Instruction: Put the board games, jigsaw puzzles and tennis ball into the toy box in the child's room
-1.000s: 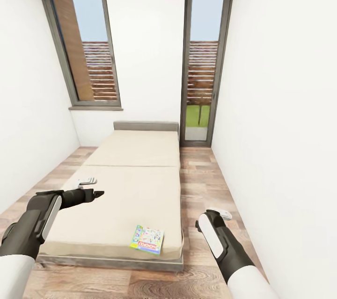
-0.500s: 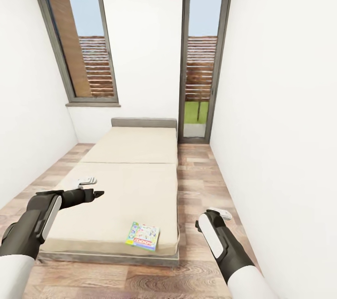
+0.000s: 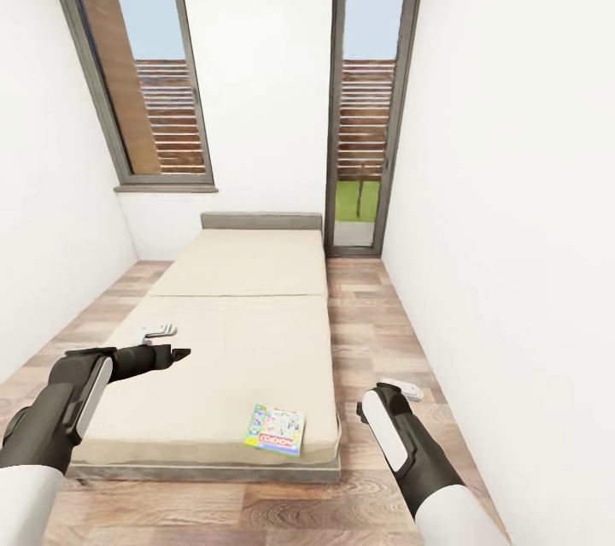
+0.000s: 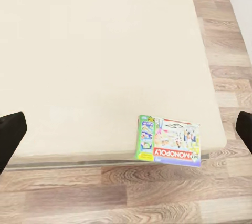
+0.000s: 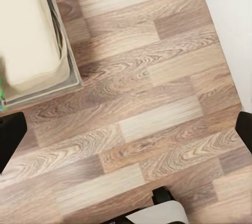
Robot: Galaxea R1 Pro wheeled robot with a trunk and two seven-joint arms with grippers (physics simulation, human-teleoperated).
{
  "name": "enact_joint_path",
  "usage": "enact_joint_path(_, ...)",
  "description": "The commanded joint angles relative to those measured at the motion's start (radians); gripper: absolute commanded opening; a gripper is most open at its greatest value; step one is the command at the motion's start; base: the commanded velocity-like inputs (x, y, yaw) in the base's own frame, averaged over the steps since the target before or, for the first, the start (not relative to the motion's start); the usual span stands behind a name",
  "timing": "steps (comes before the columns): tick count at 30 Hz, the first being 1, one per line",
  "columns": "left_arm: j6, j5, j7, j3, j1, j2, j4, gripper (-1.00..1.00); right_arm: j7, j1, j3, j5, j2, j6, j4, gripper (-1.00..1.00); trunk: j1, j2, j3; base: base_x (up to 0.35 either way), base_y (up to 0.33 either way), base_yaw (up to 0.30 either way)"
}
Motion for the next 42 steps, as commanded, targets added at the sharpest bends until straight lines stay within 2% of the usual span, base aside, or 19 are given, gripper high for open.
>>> enact_joint_path(1, 0.007, 0.005, -0.003, 0.002, -0.001, 0.0, 0.0, 1.0, -0.01, -0.001, 0.002, -0.009, 0.0, 0.002, -0.001, 1.0, 0.001, -0.002, -0.003, 0.074, 0.283, -0.126)
enact_joint_path(8, 0.014, 0.016, -0.02, 0.008, -0.004, 0.0, 0.0, 1.0, -0.01, -0.001, 0.002, -0.009, 0.0, 0.001, -0.002, 1.0, 0.001, -0.002, -0.003, 0.1, 0.203, -0.182)
enact_joint_path(12, 0.034, 0.024, -0.071, 0.012, -0.007, 0.001, 0.0, 1.0, -0.01, -0.001, 0.002, -0.008, 0.0, 0.001, -0.002, 1.0, 0.001, -0.002, -0.003, 0.033, 0.044, -0.054)
enact_joint_path(16, 0.103, 0.028, -0.114, 0.015, -0.01, 0.001, 0.0, 1.0, -0.01, -0.001, 0.002, -0.008, 0.0, 0.001, -0.003, 1.0, 0.001, -0.002, -0.003, 0.009, 0.012, -0.015)
enact_joint_path(21, 0.152, 0.035, -0.131, 0.024, -0.012, 0.0, 0.0, 1.0, -0.01, -0.001, 0.002, -0.007, 0.0, -0.001, -0.003, 1.0, 0.001, -0.002, -0.003, 0.003, 0.003, -0.004)
enact_joint_path(23, 0.162, 0.051, -0.134, 0.028, -0.012, -0.001, 0.0, 1.0, -0.01, -0.001, 0.002, -0.006, 0.0, -0.011, -0.003, 1.0, 0.001, -0.002, -0.003, 0.001, 0.001, -0.001)
enact_joint_path(25, 0.169, 0.079, -0.134, 0.03, -0.013, -0.001, 0.0, 1.0, -0.01, -0.001, 0.003, -0.006, 0.0, -0.029, -0.003, 1.0, 0.001, -0.002, -0.003, 0.0, 0.0, 0.0)
enact_joint_path(28, 0.184, 0.14, -0.133, 0.033, -0.013, 0.0, 0.0, 1.0, -0.01, -0.001, 0.003, -0.004, 0.0, -0.05, -0.002, 1.0, 0.001, -0.002, -0.003, 0.0, 0.0, 0.0)
enact_joint_path(31, 0.197, 0.176, -0.132, 0.033, -0.013, 0.0, 0.0, 1.0, -0.01, -0.001, 0.01, -0.001, 0.0, -0.055, -0.001, 1.0, 0.001, -0.002, -0.003, 0.0, 0.0, 0.0)
enact_joint_path(36, 0.206, 0.198, -0.133, 0.048, -0.013, 0.0, 0.001, 1.0, -0.01, -0.001, 0.043, -0.002, 0.0, -0.061, -0.001, 1.0, 0.012, -0.023, -0.012, 0.0, 0.0, 0.0)
enact_joint_path(42, 0.209, 0.204, -0.133, 0.087, -0.013, 0.0, 0.001, 1.0, -0.01, -0.001, 0.052, -0.005, 0.0, -0.061, -0.005, 1.0, 0.035, -0.065, -0.031, 0.0, 0.0, 0.0)
